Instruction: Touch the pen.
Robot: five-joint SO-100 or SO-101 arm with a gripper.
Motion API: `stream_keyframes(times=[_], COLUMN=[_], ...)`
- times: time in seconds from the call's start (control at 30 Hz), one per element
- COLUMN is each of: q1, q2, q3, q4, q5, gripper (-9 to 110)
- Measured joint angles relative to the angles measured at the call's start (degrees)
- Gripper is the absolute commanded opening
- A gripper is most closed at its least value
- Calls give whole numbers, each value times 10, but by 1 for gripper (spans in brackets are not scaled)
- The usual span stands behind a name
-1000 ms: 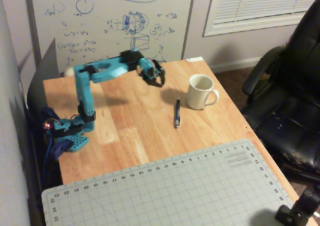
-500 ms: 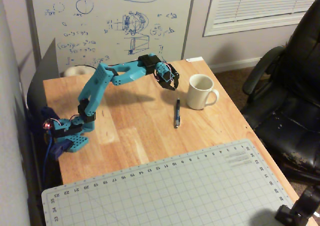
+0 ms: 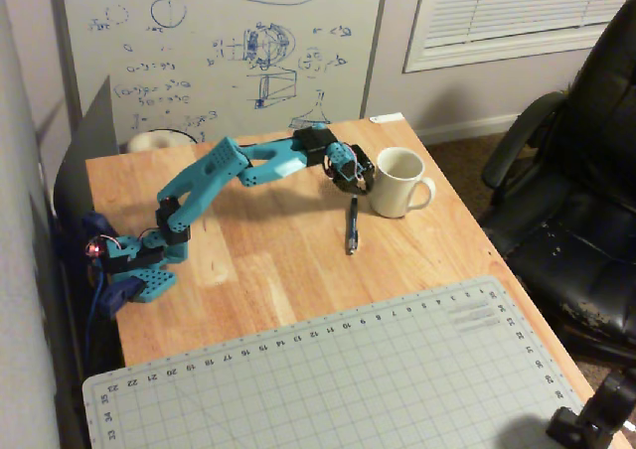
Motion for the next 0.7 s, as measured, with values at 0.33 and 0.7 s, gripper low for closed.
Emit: stream_keyframes(times=[0.33, 0.7], q1=[6, 13], q2=[-30, -44], q3=[-19, -19], q4=[7, 7], q5=[0, 0], gripper=[0, 0])
